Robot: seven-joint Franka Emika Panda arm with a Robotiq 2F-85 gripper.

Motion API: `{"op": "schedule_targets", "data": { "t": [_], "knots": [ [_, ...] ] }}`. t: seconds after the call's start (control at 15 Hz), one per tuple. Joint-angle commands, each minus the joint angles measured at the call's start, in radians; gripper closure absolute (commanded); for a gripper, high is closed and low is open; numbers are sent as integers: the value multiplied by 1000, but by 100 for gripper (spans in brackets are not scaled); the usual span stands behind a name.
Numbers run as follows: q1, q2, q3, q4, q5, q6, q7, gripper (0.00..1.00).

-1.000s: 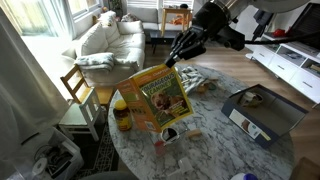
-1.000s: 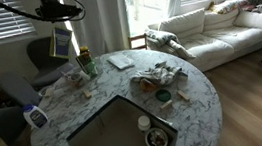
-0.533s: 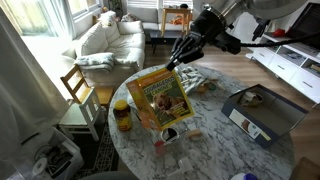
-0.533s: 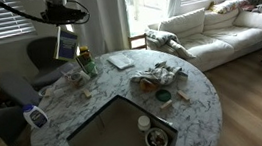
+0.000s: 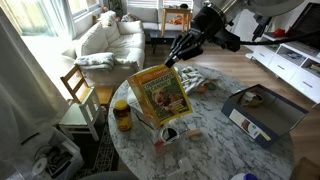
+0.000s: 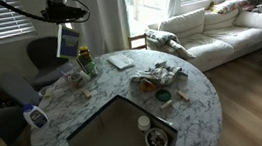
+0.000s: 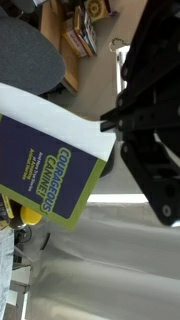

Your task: Put the yellow book in the storage box

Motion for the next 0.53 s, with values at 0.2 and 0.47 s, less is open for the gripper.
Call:
{"op": "schedule_targets", "data": {
  "t": [0.2, 0.47],
  "knots": [
    [-26, 12, 11, 24, 23, -12, -30, 100],
    [-28, 24, 11, 25, 25, 1, -32, 100]
  ]
}}
